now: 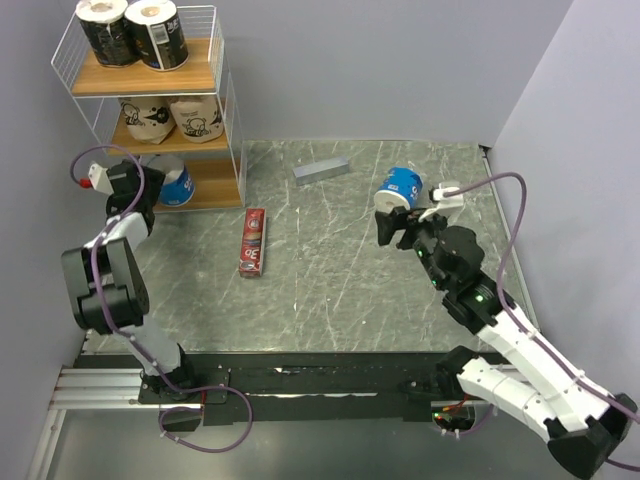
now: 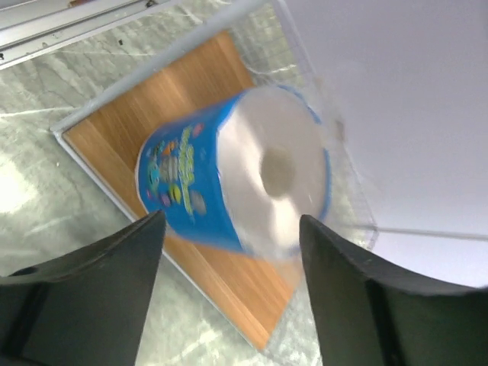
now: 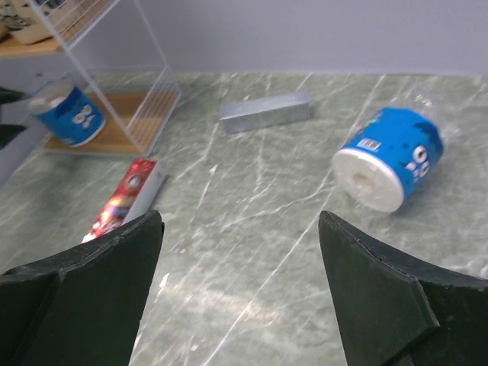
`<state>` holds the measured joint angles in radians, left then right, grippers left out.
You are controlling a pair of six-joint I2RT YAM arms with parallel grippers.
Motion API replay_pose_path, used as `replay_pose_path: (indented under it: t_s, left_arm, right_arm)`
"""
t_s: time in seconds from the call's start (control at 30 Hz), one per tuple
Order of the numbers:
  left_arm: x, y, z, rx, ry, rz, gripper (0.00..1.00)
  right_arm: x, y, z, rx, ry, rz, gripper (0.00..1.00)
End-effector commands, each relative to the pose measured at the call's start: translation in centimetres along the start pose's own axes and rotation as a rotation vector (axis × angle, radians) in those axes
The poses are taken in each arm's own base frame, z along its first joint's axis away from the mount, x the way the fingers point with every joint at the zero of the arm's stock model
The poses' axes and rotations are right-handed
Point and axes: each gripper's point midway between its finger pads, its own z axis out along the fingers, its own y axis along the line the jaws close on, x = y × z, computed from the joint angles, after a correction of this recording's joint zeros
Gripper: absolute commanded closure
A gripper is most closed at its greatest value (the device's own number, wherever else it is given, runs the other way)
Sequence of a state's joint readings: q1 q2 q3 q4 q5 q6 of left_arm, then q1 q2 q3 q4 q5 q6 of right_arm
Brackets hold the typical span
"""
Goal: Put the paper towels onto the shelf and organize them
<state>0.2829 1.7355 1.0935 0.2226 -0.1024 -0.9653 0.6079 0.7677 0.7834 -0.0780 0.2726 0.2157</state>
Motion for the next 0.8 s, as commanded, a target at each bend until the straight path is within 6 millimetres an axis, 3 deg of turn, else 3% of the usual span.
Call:
replay_pose_path:
  t_s: [0.0, 0.03, 0.07, 0.1, 0.17, 0.2, 0.23, 0.27, 0.3, 0.37, 0.4, 0.43, 0.47, 0.5, 0.53, 0.57, 0.6, 0.63, 0.7, 0.73, 0.77]
  left_arm:
    - [-3.5, -4.2, -4.5, 0.146, -0.102, -0.003, 0.2]
    - [-2.5, -2.9, -5.0, 0.137, -0.086, -0.001, 0.17]
    - [-2.8, -3.3, -6.1, 0.157, -0.092, 0.001, 0.16]
    - [-1.8, -2.5, -6.6, 0.151, -0.064, 0.003, 0.14]
    - [-1.4, -2.2, -7.9, 0.138, -0.034, 0.018, 0.11]
    - [-0.8, -1.9, -8.3, 0.115, -0.014, 0.023, 0.09]
    - [-0.2, -1.4, -8.8, 0.094, 0.013, 0.029, 0.07]
    - [-0.1, -1.8, -9.7, 0.105, 0.02, 0.039, 0.06]
    - [0.4, -2.1, -10.2, 0.11, 0.038, 0.048, 0.04]
    - [1.0, -2.2, -11.5, 0.105, 0.073, 0.073, 0.02]
    - [1.2, -2.4, -11.9, 0.104, 0.08, 0.085, 0.01]
    - [1.4, -2.2, -12.4, 0.093, 0.09, 0.095, 0.0]
    - [1.4, -2.1, -13.2, 0.096, 0.095, 0.108, 0.01]
    - [1.7, -1.8, -13.5, 0.095, 0.104, 0.113, 0.01]
    - [1.8, -1.9, -14.0, 0.104, 0.11, 0.115, 0.01]
    - [1.6, -2.3, -14.7, 0.125, 0.101, 0.117, 0.01]
    - [2.1, -2.1, -15.1, 0.135, 0.126, 0.12, 0.03]
    - [2.4, -2.3, -15.5, 0.151, 0.138, 0.125, 0.04]
    - [3.4, -2.6, -16.6, 0.187, 0.181, 0.162, 0.04]
    - [3.6, -2.8, -17.2, 0.203, 0.188, 0.171, 0.04]
    - [4.0, -2.9, -17.6, 0.218, 0.202, 0.192, 0.04]
  right_arm:
    - [0.3, -2.7, 3.8, 0.158, -0.033, -0.149, 0.1]
    - [-0.6, -3.3, 4.6, 0.198, -0.037, -0.168, 0.1]
    - [-0.4, -4.0, 5.3, 0.231, -0.016, -0.209, 0.1]
    - [0.9, -4.8, 6.6, 0.262, 0.032, -0.267, 0.1]
    - [0.4, -7.1, 8.0, 0.331, 0.015, -0.289, 0.09]
    - [1.5, -7.9, 8.9, 0.337, 0.038, -0.284, 0.09]
    - [1.5, -7.7, 9.6, 0.289, 0.043, -0.26, 0.09]
    - [1.7, -9.7, 9.8, 0.314, 0.069, -0.189, 0.09]
    - [2.3, -10.3, 10.4, 0.301, 0.101, -0.152, 0.09]
    - [1.3, -9.9, 11.5, 0.197, 0.127, -0.049, 0.09]
    - [3.0, -12.5, 11.8, 0.234, 0.216, -0.017, 0.09]
    - [1.3, -12.5, 12.6, 0.198, 0.222, -0.003, 0.09]
    - [1.5, -12.2, 13.1, 0.133, 0.27, -0.002, 0.09]
    - [4.2, -14.3, 13.3, 0.155, 0.393, 0.031, 0.09]
    - [2.3, -14.5, 14.3, 0.126, 0.38, 0.029, 0.09]
    - [2.5, -13.8, 14.8, 0.03, 0.41, 0.04, 0.09]
    - [4.0, -15.6, 15.4, 0.026, 0.457, 0.072, 0.09]
    - [3.2, -16.1, 16.0, 0.009, 0.455, 0.078, 0.09]
    - [4.7, -16.9, 17.2, -0.045, 0.491, 0.103, 0.09]
    - [3.9, -18.1, 17.9, -0.049, 0.461, 0.1, 0.08]
    - [5.3, -19.0, 18.6, -0.052, 0.487, 0.124, 0.08]
